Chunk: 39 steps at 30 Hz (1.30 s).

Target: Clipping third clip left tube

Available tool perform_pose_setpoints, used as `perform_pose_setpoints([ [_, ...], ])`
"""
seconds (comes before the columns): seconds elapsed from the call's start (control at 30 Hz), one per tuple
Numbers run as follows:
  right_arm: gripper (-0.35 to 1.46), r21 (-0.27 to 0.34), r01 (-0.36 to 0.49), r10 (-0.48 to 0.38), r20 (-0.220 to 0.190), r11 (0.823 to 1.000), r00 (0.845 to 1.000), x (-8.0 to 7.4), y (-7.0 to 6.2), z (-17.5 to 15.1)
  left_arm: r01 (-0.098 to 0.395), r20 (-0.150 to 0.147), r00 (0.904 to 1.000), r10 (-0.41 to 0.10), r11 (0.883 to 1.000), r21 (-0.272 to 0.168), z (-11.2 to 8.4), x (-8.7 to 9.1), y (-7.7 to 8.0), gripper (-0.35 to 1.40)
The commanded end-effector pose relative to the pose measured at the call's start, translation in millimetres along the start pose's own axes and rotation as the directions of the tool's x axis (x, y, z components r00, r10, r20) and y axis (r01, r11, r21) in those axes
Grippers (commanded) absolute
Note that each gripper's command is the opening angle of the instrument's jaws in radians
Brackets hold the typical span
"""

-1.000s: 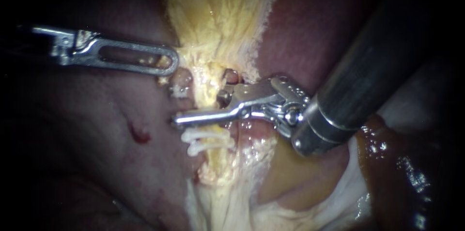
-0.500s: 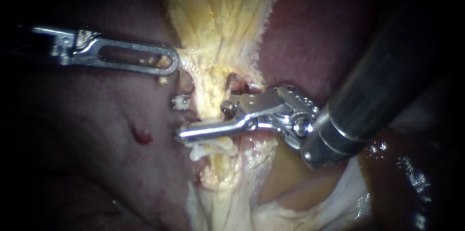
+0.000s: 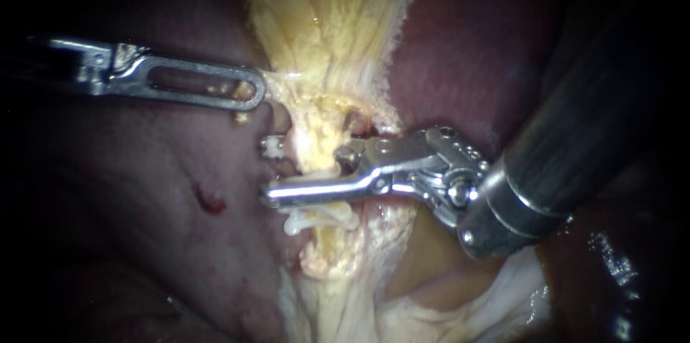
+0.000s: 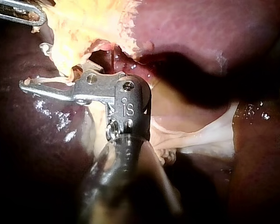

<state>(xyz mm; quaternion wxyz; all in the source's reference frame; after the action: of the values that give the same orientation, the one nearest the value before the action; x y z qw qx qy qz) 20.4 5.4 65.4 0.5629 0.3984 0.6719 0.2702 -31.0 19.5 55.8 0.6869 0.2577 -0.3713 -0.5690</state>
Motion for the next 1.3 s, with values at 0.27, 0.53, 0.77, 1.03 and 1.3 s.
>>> perform_pose_setpoints([
  [0.27,0.40,-0.021,0.002,-0.002,-0.003,1.000,1.000,-0.2,0.7,-0.8,-0.001,0.001,1.0000,0.001,1.000,0.000,0.1,0.1,0.0,-0.35],
  [0.53,0.17,-0.045,0.002,-0.002,-0.005,0.999,1.000,-0.2,1.3,-2.1,-0.001,0.001,1.0000,0.001,1.000,0.000,0.1,0.1,0.1,-0.35],
  [0.77,-0.35,-0.053,0.001,-0.001,-0.004,0.999,1.000,-0.3,1.3,-2.8,-0.001,0.001,1.0000,0.001,1.000,0.000,0.1,0.1,0.1,-0.35],
  [1.03,-0.35,0.003,0.007,-0.007,0.020,1.000,1.000,-0.4,1.2,-2.9,-0.001,0.001,1.0000,0.001,1.000,0.000,0.1,0.1,0.1,-0.35],
  [1.3,-0.35,0.050,0.011,-0.013,0.040,0.999,0.999,-0.5,1.1,-3.0,-0.001,0.001,1.0000,0.001,1.000,0.000,0.1,0.1,0.1,-0.35],
])
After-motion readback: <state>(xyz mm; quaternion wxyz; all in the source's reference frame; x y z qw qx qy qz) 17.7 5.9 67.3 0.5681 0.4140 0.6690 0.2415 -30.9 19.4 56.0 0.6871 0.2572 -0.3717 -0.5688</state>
